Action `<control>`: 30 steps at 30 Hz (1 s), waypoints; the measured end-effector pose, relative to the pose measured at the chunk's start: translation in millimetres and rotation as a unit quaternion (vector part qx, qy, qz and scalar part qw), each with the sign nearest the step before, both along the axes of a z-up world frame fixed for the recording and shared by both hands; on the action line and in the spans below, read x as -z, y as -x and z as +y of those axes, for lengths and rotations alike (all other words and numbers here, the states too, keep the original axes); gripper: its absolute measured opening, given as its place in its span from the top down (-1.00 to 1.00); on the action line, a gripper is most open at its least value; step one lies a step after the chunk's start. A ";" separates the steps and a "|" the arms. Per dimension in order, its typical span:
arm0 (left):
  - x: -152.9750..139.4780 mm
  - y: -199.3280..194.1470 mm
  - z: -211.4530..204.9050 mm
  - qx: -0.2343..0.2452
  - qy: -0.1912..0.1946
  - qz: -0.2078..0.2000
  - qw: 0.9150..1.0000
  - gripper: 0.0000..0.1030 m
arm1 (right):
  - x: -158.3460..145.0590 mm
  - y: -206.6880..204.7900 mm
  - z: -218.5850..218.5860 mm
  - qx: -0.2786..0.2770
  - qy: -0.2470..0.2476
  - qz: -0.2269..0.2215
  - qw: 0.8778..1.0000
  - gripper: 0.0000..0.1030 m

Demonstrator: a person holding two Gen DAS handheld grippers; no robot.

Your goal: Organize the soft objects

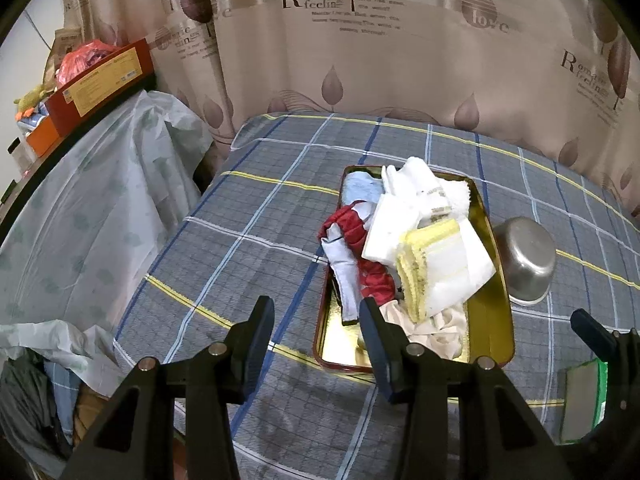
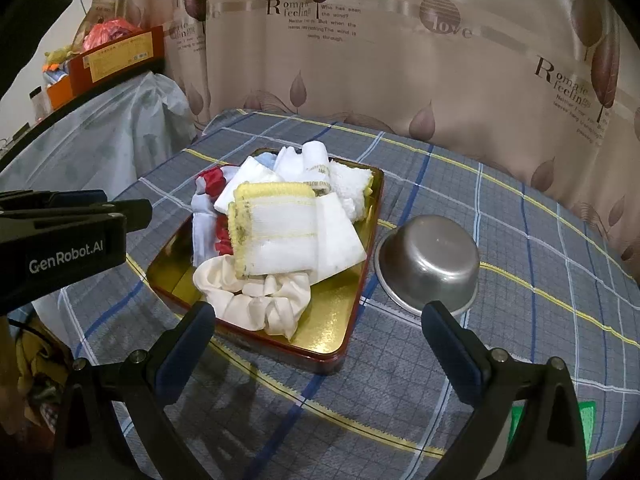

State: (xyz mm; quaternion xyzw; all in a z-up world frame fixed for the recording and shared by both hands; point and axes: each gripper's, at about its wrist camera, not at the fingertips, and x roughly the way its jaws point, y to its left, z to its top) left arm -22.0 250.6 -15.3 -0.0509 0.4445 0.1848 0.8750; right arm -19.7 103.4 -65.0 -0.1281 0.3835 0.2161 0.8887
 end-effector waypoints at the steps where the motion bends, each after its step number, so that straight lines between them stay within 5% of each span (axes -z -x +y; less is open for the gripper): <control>1: 0.2 -0.1 -0.2 0.000 0.000 0.001 1.000 0.12 | 0.2 -0.1 -0.2 0.000 0.000 0.002 1.000 -0.98; 30: 5.2 -2.3 -4.7 0.005 -0.001 0.014 1.000 0.12 | 9.2 -2.1 2.4 -0.005 -0.005 0.031 0.999 -0.98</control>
